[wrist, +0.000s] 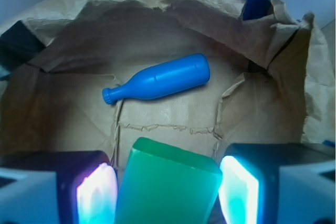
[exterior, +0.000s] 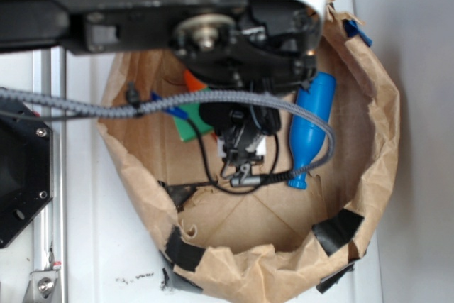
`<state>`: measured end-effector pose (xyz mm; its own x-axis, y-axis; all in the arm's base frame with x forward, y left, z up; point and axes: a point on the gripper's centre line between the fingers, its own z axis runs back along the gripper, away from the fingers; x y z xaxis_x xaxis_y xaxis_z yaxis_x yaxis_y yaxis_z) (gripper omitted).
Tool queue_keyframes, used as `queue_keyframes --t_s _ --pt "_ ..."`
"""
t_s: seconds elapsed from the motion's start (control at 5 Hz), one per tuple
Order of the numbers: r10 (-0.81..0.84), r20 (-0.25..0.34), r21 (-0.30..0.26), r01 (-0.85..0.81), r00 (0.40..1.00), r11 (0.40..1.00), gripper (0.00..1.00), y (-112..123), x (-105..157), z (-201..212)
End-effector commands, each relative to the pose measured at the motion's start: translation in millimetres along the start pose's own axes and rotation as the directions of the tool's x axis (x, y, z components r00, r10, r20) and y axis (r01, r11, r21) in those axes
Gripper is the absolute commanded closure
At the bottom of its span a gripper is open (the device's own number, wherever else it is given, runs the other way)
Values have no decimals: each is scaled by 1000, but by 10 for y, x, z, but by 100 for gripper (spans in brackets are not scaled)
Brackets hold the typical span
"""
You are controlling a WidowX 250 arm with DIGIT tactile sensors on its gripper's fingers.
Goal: Grab the green block.
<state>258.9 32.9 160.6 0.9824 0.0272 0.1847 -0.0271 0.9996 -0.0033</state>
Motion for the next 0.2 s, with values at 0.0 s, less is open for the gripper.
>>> queue_keyframes --t_s 0.0 --pt "-9 75 39 6 997 999 100 2 47 175"
